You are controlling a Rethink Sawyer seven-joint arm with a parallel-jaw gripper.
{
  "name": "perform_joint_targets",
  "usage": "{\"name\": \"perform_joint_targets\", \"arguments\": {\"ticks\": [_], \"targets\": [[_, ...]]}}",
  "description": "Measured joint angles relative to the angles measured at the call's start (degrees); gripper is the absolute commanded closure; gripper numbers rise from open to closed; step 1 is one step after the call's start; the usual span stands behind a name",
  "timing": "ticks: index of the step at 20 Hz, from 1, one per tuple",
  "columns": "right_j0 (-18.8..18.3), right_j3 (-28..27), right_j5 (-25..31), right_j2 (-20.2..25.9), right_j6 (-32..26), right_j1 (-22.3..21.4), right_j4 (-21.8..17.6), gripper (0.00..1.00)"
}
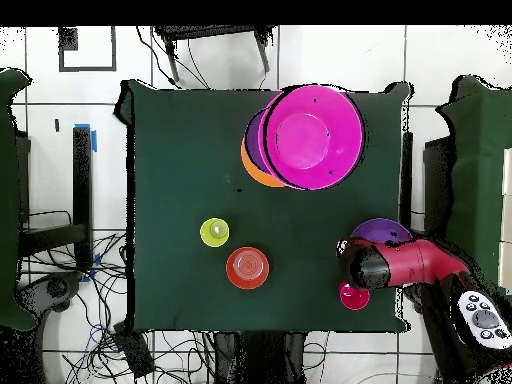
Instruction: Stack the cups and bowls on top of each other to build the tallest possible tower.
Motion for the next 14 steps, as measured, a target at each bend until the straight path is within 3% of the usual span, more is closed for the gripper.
{"name": "perform_joint_targets", "arguments": {"ticks": [14], "targets": [[-0.71, 0.06, -0.01, -0.07, 0.00, 2.29, 0.56, 0.00]]}}
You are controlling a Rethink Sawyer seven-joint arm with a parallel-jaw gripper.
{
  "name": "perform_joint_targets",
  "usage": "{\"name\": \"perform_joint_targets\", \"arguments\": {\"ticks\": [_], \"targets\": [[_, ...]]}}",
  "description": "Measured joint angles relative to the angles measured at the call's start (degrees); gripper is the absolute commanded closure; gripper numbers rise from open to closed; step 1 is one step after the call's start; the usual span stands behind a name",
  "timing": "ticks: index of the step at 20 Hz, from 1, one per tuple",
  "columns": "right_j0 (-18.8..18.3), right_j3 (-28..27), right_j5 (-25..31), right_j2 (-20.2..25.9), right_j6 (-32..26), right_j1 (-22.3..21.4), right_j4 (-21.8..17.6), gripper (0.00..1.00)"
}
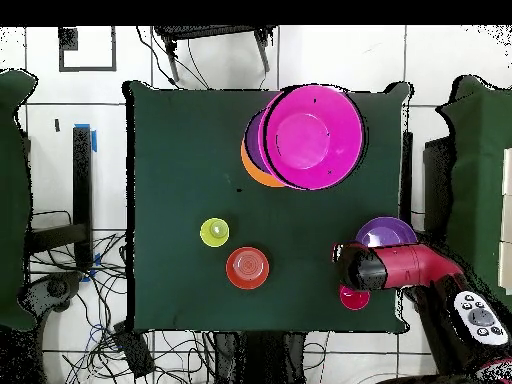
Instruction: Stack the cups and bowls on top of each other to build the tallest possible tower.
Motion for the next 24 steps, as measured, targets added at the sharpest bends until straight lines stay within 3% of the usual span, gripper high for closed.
{"name": "perform_joint_targets", "arguments": {"ticks": [17, 18, 24], "targets": [[-0.02, 0.00, 0.00, -0.01, 0.00, 0.01, 0.20, 0.00], [-0.02, -0.01, 0.01, -0.02, 0.00, 0.01, 0.20, 1.00], [0.13, -0.02, 0.01, -0.26, 0.00, -0.64, 0.21, 1.00]]}}
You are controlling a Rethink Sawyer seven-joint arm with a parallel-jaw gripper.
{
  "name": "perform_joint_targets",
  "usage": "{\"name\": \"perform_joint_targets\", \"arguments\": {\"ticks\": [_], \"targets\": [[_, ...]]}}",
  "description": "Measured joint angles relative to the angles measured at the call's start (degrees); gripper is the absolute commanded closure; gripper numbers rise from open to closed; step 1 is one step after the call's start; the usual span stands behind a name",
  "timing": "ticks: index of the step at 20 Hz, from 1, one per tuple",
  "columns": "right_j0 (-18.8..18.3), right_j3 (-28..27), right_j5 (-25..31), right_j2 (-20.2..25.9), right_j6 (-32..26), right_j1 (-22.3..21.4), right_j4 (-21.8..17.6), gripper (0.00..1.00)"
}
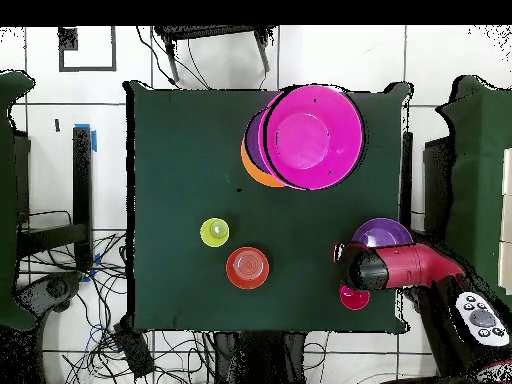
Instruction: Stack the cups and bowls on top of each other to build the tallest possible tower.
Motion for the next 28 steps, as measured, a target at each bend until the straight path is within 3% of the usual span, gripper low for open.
{"name": "perform_joint_targets", "arguments": {"ticks": [17, 28], "targets": [[0.50, 0.05, 0.57, -0.23, 0.00, -1.82, 0.12, 1.00], [0.48, -0.12, 7.37, 0.65, 0.00, -8.89, 4.48, 1.00]]}}
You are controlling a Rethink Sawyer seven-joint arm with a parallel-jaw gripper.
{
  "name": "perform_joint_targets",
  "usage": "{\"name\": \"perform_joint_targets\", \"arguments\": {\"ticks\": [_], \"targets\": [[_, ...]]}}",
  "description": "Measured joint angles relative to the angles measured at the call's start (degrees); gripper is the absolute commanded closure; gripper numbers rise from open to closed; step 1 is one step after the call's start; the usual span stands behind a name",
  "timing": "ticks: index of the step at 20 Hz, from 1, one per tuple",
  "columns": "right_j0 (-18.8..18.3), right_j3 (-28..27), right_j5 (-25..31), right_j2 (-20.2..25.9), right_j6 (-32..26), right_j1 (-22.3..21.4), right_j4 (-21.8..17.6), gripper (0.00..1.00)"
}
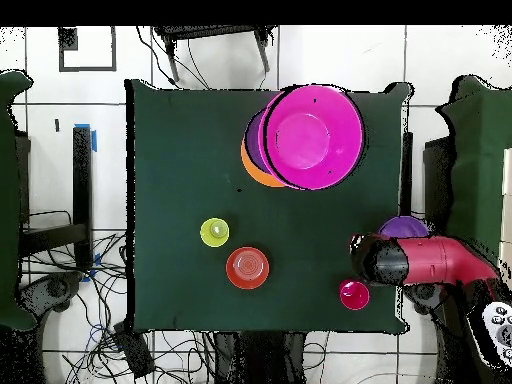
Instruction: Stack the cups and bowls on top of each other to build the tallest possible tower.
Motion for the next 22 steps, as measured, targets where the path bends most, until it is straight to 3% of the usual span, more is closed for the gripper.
{"name": "perform_joint_targets", "arguments": {"ticks": [5, 22], "targets": [[-0.12, -0.44, 5.68, 2.07, -0.05, -3.19, 3.51, 1.00], [-0.19, -4.03, 17.88, 8.64, -0.67, -9.39, 9.38, 1.00]]}}
